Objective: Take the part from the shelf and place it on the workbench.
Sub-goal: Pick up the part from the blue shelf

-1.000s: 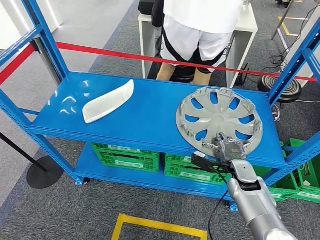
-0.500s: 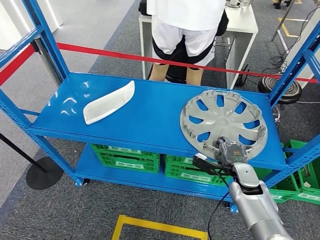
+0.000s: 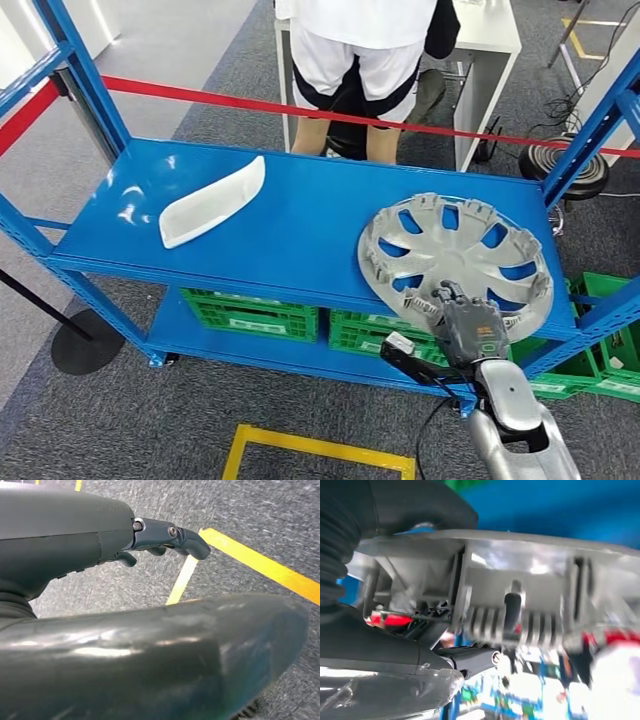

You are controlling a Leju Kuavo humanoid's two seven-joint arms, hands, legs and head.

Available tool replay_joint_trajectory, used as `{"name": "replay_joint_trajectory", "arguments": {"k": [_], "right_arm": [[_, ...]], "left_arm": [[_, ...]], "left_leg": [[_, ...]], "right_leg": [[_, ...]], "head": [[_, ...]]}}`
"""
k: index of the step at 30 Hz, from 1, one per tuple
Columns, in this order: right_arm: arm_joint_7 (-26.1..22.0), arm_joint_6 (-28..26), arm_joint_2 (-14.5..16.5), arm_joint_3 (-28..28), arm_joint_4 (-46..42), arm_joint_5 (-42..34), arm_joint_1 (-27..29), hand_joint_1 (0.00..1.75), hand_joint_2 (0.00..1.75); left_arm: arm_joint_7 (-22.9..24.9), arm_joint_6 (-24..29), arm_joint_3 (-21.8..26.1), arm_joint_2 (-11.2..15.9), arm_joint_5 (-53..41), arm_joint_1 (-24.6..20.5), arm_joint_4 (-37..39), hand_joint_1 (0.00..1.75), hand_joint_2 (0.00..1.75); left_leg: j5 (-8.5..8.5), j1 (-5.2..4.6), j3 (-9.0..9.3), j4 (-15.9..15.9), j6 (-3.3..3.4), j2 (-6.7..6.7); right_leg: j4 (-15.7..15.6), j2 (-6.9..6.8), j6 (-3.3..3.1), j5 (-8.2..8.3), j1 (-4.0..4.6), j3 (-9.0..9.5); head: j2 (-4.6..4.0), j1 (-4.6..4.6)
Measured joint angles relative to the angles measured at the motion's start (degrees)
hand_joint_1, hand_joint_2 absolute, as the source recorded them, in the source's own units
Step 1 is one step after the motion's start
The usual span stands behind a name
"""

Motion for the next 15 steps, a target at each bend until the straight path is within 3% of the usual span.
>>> {"name": "replay_joint_trajectory", "arguments": {"k": [6,15], "right_arm": [[0.1,-2.7,0.0,2.0,-12.5,-0.5,4.5,1.75,1.75],[0.0,-5.0,0.0,3.8,-21.0,-0.1,7.8,1.75,1.75]], "left_arm": [[0.0,0.2,1.4,-0.5,0.5,-0.1,0.0,0.00,0.00],[0.0,0.4,2.0,-0.7,0.8,-0.2,0.0,0.00,0.00]], "left_leg": [[0.00,0.01,-0.33,0.0,-0.08,0.02],[0.06,0.01,-0.49,0.0,-0.17,0.02]], "right_leg": [[0.1,-0.04,-0.14,-0.11,0.03,-0.38],[0.1,-0.04,-0.16,-0.09,0.03,-0.56]], "head": [[0.00,0.02],[0.00,0.02]]}}
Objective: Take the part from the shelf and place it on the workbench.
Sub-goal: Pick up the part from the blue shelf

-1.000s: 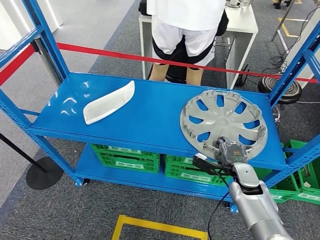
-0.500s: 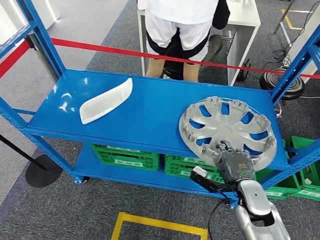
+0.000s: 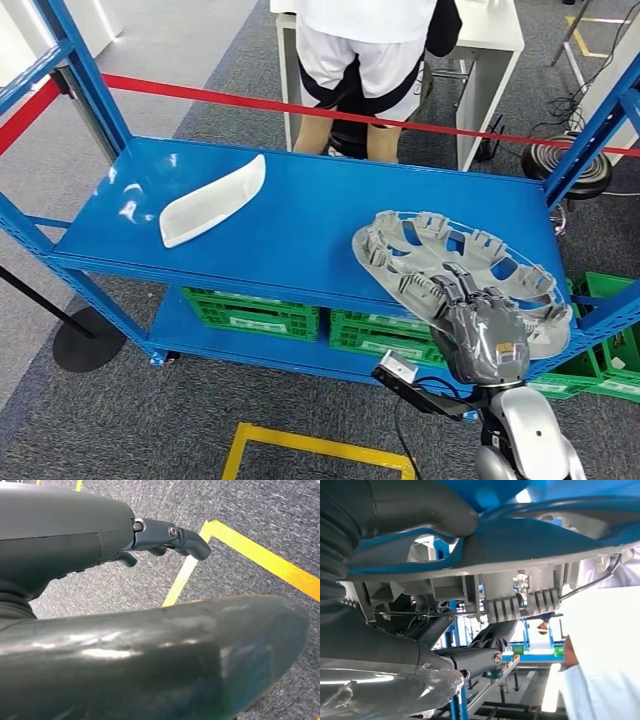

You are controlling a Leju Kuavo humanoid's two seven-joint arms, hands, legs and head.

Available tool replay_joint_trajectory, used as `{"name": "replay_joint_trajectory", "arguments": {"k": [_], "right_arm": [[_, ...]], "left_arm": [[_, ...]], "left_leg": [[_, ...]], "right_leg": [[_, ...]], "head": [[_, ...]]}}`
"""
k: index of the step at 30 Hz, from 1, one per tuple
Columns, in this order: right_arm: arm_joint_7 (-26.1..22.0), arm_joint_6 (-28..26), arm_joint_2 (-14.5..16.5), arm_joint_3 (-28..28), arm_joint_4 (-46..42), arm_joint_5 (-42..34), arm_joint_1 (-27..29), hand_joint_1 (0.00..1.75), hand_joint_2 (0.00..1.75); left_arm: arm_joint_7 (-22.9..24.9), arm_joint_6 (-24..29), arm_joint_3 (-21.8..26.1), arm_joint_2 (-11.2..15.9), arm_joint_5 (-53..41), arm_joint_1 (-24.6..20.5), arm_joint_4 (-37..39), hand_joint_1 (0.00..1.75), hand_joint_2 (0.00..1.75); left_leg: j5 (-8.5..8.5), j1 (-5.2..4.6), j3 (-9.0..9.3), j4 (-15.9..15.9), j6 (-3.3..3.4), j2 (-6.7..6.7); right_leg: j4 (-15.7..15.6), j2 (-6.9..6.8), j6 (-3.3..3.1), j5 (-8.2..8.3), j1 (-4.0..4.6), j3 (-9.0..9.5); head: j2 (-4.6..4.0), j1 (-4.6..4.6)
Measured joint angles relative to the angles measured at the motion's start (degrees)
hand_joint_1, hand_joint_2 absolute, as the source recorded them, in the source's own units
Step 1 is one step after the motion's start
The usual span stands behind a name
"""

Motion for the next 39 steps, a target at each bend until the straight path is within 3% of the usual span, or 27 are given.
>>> {"name": "replay_joint_trajectory", "arguments": {"k": [36,39], "right_arm": [[0.1,-2.6,-1.8,0.8,-5.0,-0.4,2.7,1.75,1.75],[0.1,-3.0,-1.9,0.8,-5.0,-0.6,2.9,1.75,1.75]], "left_arm": [[-1.2,-1.9,0.2,0.0,-0.5,-0.1,0.0,0.00,0.00],[-2.7,-3.0,0.1,0.0,-1.1,-0.1,0.0,0.00,1.31]], "left_leg": [[0.03,0.00,-0.15,0.0,-0.05,0.00],[0.03,0.00,-0.15,0.0,-0.05,0.00]], "right_leg": [[0.1,0.01,-0.04,0.02,0.00,-0.19],[0.1,0.01,-0.04,0.02,0.00,-0.19]], "head": [[-0.01,0.00],[-0.01,0.00]]}}
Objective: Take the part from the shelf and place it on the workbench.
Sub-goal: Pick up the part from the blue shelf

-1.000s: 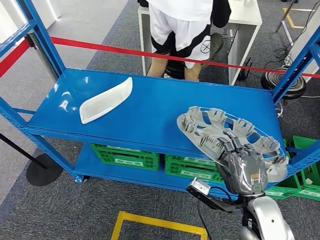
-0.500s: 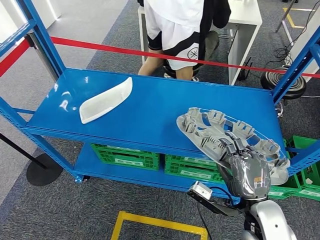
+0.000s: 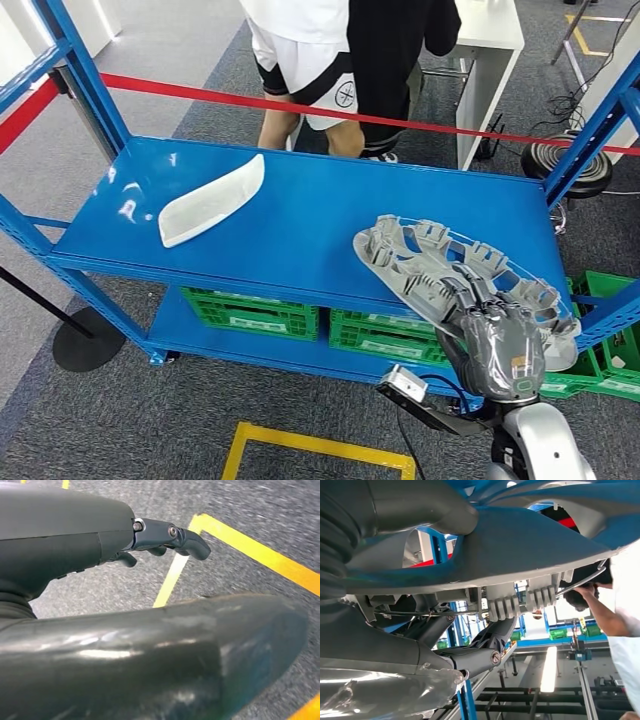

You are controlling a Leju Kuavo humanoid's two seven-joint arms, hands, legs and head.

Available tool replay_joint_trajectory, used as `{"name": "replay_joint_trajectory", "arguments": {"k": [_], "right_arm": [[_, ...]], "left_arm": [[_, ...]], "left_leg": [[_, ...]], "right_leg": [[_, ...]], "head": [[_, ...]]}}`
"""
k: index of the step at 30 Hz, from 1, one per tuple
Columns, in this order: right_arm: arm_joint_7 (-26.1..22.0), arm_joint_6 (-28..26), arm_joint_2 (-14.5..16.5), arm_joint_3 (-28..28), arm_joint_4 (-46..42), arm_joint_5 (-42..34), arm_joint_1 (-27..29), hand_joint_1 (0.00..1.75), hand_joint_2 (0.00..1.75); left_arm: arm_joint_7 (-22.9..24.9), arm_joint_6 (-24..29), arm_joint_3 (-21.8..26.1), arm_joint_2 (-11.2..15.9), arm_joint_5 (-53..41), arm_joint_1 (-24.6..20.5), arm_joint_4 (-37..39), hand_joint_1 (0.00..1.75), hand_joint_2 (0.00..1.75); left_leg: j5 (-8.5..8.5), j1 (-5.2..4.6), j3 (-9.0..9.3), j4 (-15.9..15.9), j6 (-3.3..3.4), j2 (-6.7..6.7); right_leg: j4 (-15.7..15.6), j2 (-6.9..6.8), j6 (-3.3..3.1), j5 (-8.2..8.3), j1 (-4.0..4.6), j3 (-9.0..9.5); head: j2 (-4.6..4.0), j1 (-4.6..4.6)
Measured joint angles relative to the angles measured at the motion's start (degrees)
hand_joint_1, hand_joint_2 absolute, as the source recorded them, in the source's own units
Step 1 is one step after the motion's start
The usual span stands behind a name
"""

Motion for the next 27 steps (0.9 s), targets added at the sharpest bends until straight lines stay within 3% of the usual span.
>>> {"name": "replay_joint_trajectory", "arguments": {"k": [1,7,22,27], "right_arm": [[0.0,-0.1,0.0,0.0,0.0,0.0,0.2,1.75,1.75],[0.1,-1.5,-0.2,0.0,0.0,-0.1,0.8,1.75,1.75],[0.9,-2.1,-0.7,-0.7,0.0,1.5,1.5,1.75,1.75],[3.0,-1.8,-1.1,-1.0,-0.1,5.9,1.6,1.75,1.75]], "left_arm": [[-0.5,-0.5,0.0,0.0,-0.1,0.0,0.0,0.00,1.75],[-1.6,-3.0,0.0,0.1,0.0,0.0,0.0,0.00,1.75],[-1.6,-3.0,0.0,0.3,0.2,0.0,0.0,0.00,1.75],[-1.6,-2.5,0.0,0.4,0.0,0.0,0.0,0.00,1.75]], "left_leg": [[0.00,0.00,0.00,0.0,0.00,0.00],[0.00,0.00,-0.01,0.0,0.00,0.00],[0.00,0.00,-0.01,0.0,0.00,0.00],[0.00,0.00,-0.02,0.0,0.00,0.00]], "right_leg": [[0.0,0.00,0.00,0.00,0.00,0.00],[0.0,0.00,0.00,0.00,0.00,-0.01],[0.0,0.00,0.00,0.00,0.00,-0.01],[0.0,0.00,0.00,0.00,0.00,-0.02]], "head": [[0.00,0.00],[0.01,0.00],[0.02,0.00],[0.02,-0.01]]}}
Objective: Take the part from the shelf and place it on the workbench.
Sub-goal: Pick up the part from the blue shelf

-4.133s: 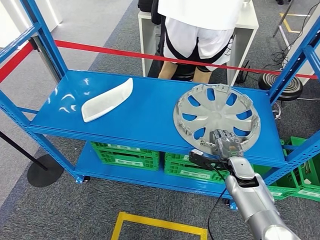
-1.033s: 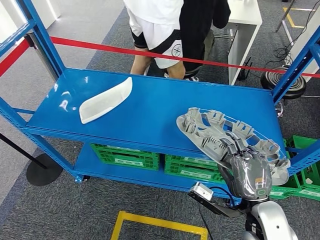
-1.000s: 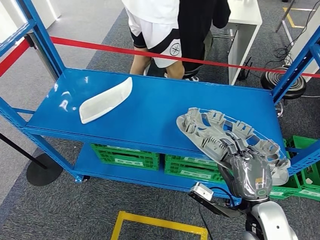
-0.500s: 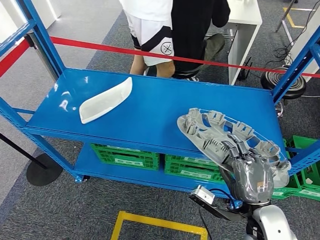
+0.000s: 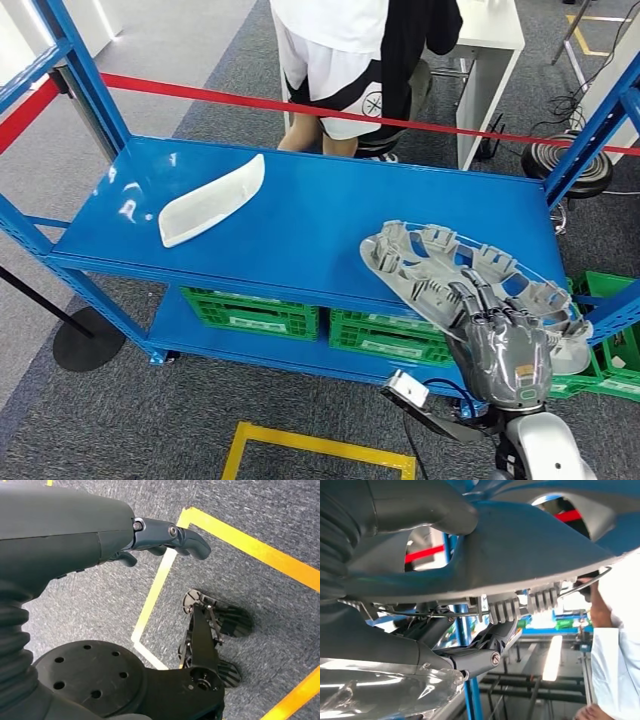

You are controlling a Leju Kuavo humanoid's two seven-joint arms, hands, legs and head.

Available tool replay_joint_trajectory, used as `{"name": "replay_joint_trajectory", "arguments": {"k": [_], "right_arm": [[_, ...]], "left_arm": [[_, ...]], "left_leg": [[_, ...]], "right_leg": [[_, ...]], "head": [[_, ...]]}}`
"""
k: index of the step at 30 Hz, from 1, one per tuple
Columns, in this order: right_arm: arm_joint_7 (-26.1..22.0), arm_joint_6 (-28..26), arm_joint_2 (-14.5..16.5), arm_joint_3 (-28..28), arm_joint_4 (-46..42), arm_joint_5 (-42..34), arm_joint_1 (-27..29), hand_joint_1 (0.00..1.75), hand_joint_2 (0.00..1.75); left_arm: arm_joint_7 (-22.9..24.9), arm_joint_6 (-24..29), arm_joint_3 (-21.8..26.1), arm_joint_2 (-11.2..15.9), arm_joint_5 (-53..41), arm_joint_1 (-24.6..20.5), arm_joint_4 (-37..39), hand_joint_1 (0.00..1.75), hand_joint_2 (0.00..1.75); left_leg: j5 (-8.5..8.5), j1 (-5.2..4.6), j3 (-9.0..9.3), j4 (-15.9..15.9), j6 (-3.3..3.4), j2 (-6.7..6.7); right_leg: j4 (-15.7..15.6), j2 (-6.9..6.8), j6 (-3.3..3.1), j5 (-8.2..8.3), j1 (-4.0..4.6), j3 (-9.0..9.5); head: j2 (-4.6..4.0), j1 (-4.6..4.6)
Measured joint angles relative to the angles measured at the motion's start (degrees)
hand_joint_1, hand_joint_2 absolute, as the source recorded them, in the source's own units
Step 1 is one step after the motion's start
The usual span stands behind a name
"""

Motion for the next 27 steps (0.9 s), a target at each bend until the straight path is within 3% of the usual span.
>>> {"name": "replay_joint_trajectory", "arguments": {"k": [3,6,8,11,15,21,27], "right_arm": [[6.9,2.6,-3.8,0.1,-0.4,1.2,-0.8,1.75,1.75],[24.5,8.6,-12.9,4.2,-0.9,1.4,-5.7,1.75,1.75],[32.2,10.8,-18.6,8.3,-1.1,1.6,-9.4,1.75,1.75],[33.0,12.6,-23.8,12.8,-1.7,1.7,-12.4,1.75,1.75],[32.8,14.9,-28.0,15.7,-2.6,1.7,-14.8,1.75,1.75],[32.8,16.5,-31.0,17.8,-3.2,1.7,-16.1,1.75,1.75],[32.8,16.5,-32.0,19.0,-3.3,1.7,-16.9,1.75,1.75]], "left_arm": [[0.0,0.2,0.0,0.0,-0.1,0.0,0.0,0.00,1.75],[0.0,0.3,0.0,0.0,-0.2,0.0,0.0,0.00,1.75],[0.0,0.4,0.0,0.1,-0.2,-0.1,0.0,0.00,1.75],[0.0,0.5,0.0,0.1,-0.3,-0.1,0.0,0.00,1.75],[0.0,0.6,0.0,0.1,-0.3,0.0,0.0,0.00,1.75],[0.0,0.6,0.0,0.1,-0.3,0.0,0.0,0.00,1.75],[0.0,0.6,0.0,0.1,-0.3,0.0,0.0,0.00,1.75]], "left_leg": [[0.00,-0.01,-0.06,0.0,0.00,0.00],[0.03,-0.12,-0.15,0.0,0.05,0.02],[0.08,-0.17,-0.10,0.0,0.12,0.04],[0.13,-0.18,-0.13,0.0,0.19,0.02],[0.16,-0.14,-0.15,0.0,0.18,0.01],[0.17,-0.13,-0.17,0.0,0.15,0.01],[0.18,-0.14,-0.17,0.0,0.14,0.01]], "right_leg": [[0.0,0.00,0.02,0.01,-0.02,0.03],[0.0,0.04,0.12,0.12,-0.14,-0.06],[0.0,0.05,0.15,0.19,-0.17,-0.10],[0.0,-0.03,0.16,0.21,-0.20,-0.09],[0.0,-0.03,0.15,0.21,-0.17,-0.13],[0.0,-0.03,0.14,0.20,-0.14,-0.15],[0.0,-0.03,0.14,0.21,-0.15,-0.14]], "head": [[0.00,0.01],[0.01,0.02],[0.00,0.02],[0.00,0.00],[-0.01,0.01],[-0.01,0.01],[0.00,0.02]]}}
